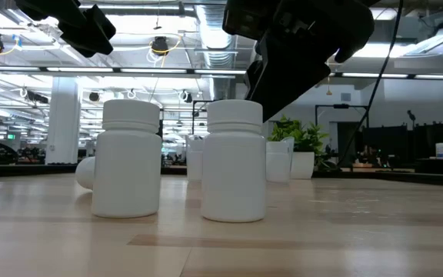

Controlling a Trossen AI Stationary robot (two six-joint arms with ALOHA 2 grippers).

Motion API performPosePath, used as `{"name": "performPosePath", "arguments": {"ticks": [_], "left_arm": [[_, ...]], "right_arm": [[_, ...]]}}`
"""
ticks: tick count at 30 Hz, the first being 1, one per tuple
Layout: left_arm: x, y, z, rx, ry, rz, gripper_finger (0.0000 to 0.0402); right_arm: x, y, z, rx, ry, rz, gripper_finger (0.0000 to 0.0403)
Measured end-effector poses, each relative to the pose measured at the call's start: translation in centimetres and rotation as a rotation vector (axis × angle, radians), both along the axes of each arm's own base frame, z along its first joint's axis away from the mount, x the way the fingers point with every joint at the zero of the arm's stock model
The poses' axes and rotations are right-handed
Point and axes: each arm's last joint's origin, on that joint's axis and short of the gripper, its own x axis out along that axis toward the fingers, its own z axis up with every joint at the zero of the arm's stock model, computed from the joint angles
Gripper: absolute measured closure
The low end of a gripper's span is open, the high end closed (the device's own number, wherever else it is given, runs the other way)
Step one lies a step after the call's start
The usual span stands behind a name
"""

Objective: Pick and place pill bottles into a basket
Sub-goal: Put the white medicine bottle into the transparent bin

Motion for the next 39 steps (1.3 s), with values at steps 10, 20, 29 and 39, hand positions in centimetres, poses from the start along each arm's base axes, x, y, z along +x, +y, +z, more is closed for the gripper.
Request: {"name": "performPosePath", "arguments": {"ticks": [10, 20, 29, 39], "left_arm": [[0.0, 0.0, 0.0, 0.000, 0.000, 0.000, 0.0181], [0.0, 0.0, 0.0, -0.006, 0.001, 0.005, 0.0181], [0.0, 0.0, 0.0, -0.006, 0.001, 0.006, 0.0181], [0.0, 0.0, 0.0, -0.004, 0.001, 0.007, 0.0181]], "right_arm": [[0.1, -0.4, 0.0, -0.003, -0.002, -0.024, 0.0232], [0.5, -1.4, 0.0, 0.005, -0.004, -0.061, 0.0240], [1.0, -2.9, 0.4, 0.025, 0.008, -0.084, 0.0260], [2.6, -5.2, 4.9, -0.045, 0.028, -0.049, 0.0249]]}}
